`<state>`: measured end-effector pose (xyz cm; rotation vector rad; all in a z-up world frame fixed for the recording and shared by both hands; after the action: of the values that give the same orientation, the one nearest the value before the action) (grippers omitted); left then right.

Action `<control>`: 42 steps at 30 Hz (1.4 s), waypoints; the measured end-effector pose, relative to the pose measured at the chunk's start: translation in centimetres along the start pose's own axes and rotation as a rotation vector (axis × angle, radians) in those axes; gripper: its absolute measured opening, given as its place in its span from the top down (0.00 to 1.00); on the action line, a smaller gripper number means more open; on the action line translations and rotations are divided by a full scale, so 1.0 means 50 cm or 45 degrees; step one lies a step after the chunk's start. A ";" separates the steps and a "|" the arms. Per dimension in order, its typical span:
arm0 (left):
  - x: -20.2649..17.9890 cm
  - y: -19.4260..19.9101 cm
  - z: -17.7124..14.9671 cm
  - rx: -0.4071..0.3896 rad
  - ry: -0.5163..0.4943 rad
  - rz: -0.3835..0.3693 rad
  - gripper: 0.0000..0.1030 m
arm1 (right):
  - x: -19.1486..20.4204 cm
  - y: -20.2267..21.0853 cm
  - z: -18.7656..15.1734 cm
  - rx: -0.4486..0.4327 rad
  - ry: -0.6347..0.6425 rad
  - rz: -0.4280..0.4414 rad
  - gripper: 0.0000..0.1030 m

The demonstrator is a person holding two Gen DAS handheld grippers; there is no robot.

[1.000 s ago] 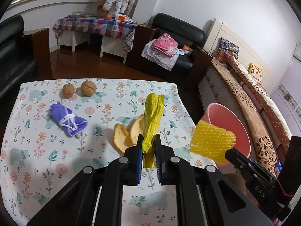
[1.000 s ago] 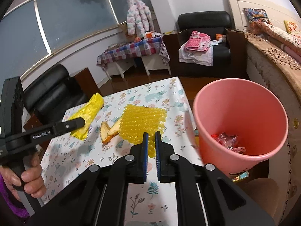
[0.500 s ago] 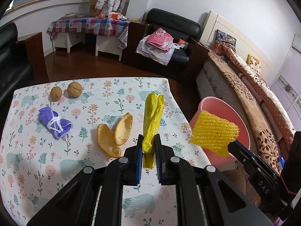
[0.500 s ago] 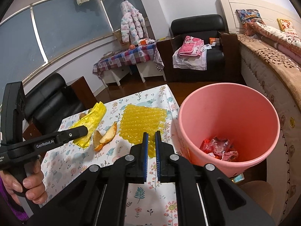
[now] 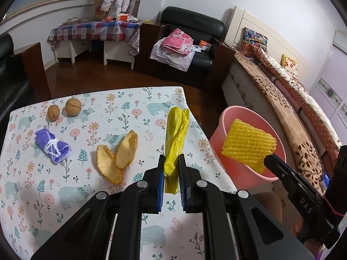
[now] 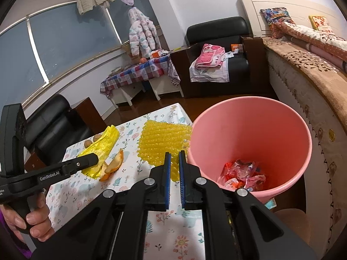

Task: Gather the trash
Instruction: 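Carry the yellow bag and foam mesh over the pink bucket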

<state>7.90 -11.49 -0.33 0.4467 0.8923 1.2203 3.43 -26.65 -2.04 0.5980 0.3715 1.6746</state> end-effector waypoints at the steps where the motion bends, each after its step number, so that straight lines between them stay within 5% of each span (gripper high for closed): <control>1: -0.004 -0.001 0.000 0.001 -0.006 -0.002 0.89 | -0.005 0.001 0.000 -0.003 -0.007 -0.006 0.93; 42: -0.216 -0.078 -0.014 0.080 -0.283 -0.157 0.89 | -0.173 0.020 -0.013 -0.041 -0.146 -0.365 0.93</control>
<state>8.91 -22.92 0.17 0.5585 0.7573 1.0106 3.19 -35.26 -3.56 0.5844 0.3300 1.3640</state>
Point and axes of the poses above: each gripper's, at about its wrist camera, not at the fingertips, and y roughly against the way its jaws point, x to its left, z to its top, the point moved 2 cm from there along -y, roughly the way its jaws point, and after that the axes turned 11 degrees about y, right-handed, at the moved point
